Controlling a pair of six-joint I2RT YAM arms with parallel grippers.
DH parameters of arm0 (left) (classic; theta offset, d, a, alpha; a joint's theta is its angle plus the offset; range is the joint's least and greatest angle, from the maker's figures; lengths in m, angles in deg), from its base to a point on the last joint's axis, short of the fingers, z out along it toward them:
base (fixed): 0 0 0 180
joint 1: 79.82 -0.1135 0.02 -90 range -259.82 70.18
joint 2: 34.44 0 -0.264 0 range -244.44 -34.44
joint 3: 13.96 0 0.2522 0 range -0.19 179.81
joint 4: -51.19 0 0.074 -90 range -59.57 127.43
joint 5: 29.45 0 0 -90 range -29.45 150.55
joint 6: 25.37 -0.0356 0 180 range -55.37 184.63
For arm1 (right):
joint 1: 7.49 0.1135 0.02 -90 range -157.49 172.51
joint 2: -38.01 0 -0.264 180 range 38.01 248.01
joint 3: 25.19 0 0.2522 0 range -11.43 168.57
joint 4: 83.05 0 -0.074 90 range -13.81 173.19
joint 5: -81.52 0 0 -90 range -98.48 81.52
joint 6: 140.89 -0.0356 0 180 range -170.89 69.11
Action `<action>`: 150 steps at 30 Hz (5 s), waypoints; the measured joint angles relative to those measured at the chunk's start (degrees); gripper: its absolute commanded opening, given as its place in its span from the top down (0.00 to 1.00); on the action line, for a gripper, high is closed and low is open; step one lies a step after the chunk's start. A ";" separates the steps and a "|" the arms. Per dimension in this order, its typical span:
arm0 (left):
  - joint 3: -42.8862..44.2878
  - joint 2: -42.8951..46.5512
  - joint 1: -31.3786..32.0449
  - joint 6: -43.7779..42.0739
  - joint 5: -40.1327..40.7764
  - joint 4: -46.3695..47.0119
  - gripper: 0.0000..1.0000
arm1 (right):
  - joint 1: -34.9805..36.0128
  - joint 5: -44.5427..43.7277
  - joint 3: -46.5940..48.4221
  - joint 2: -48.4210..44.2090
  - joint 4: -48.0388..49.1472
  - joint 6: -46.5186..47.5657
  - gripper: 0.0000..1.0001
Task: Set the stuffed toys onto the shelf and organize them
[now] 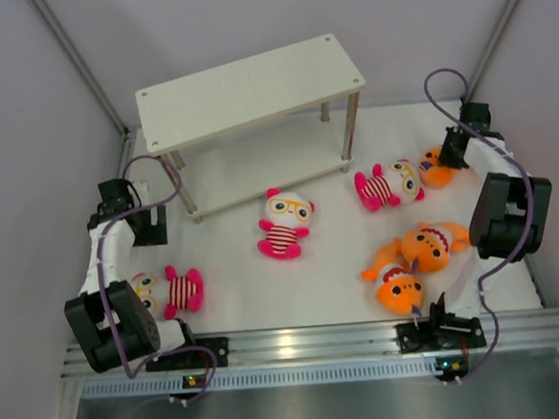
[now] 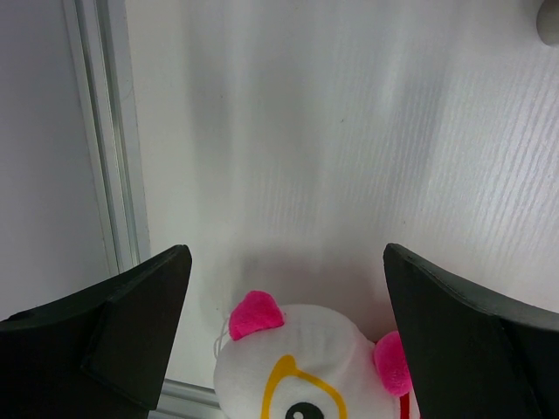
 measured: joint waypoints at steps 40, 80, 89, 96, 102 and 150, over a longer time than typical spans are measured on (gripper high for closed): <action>3.04 8.44 0.09 -1.40 11.13 -5.66 0.02 | 55.78 26.67 -36.87 -50.86 31.89 23.87 0.95; 25.05 20.31 8.87 -15.91 -56.06 -25.68 0.64 | 79.47 3.87 -1.44 -21.14 6.51 113.22 1.00; 24.26 18.16 8.85 -15.65 -53.96 -25.46 1.00 | 79.43 4.76 -4.44 -21.16 13.97 107.30 0.64; 24.79 18.82 8.81 -11.10 -50.29 -24.92 1.00 | 79.34 3.69 -17.03 -23.21 36.48 85.09 0.25; 26.38 20.22 8.81 -6.99 -48.46 -22.71 1.00 | 78.14 2.10 -20.37 -29.31 46.51 60.59 0.04; 20.70 20.81 8.94 2.05 -47.98 -12.92 0.02 | 66.86 -2.64 -24.04 -18.93 65.68 -31.91 1.00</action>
